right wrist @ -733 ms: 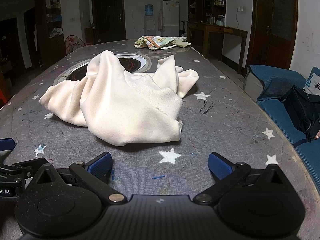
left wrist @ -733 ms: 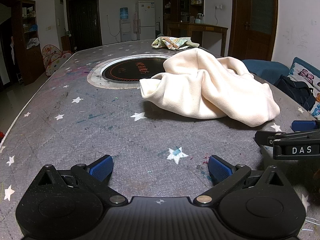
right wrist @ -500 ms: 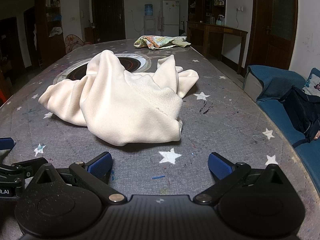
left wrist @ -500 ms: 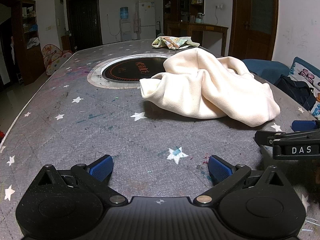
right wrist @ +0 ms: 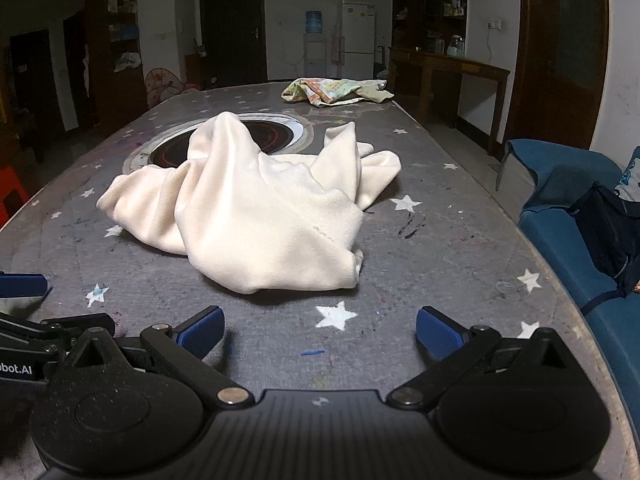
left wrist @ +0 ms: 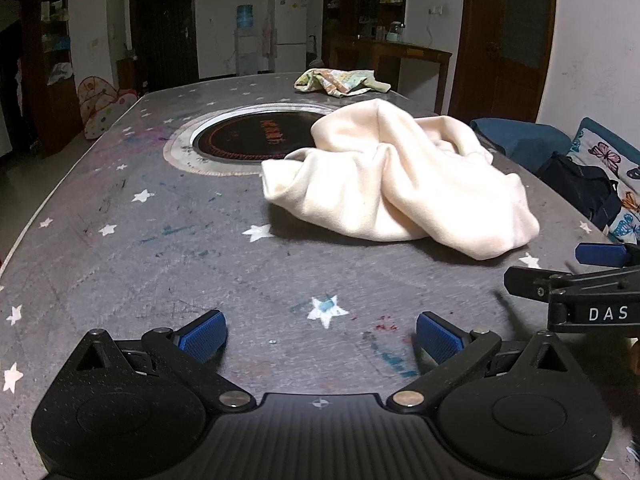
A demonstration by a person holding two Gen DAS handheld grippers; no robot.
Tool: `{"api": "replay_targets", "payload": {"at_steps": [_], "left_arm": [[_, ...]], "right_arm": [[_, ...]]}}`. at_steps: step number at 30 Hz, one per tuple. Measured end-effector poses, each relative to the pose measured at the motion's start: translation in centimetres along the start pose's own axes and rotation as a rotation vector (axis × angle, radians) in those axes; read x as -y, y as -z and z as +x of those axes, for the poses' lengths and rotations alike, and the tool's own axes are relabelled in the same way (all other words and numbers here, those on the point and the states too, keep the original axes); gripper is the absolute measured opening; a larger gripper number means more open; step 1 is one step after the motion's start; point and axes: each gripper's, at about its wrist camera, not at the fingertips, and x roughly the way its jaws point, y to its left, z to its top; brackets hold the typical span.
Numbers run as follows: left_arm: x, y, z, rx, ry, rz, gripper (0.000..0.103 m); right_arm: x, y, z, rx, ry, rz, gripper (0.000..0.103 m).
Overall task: Fold clothes
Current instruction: 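Move both tools toward the crumpled cream sweatshirt on the table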
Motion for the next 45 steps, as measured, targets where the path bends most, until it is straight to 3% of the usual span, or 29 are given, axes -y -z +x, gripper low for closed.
{"api": "replay_targets", "payload": {"at_steps": [26,45], "left_arm": [[1.6,-2.7,-2.4,0.057,0.012,0.063,0.103],[1.4,-4.9,-0.8,0.043,-0.004,0.065,0.103]], "right_arm": [[0.3,-1.9,-2.8,0.048,-0.045,-0.032,0.103],[1.3,-3.3,-2.2,0.038,-0.054,-0.030,0.102]]}}
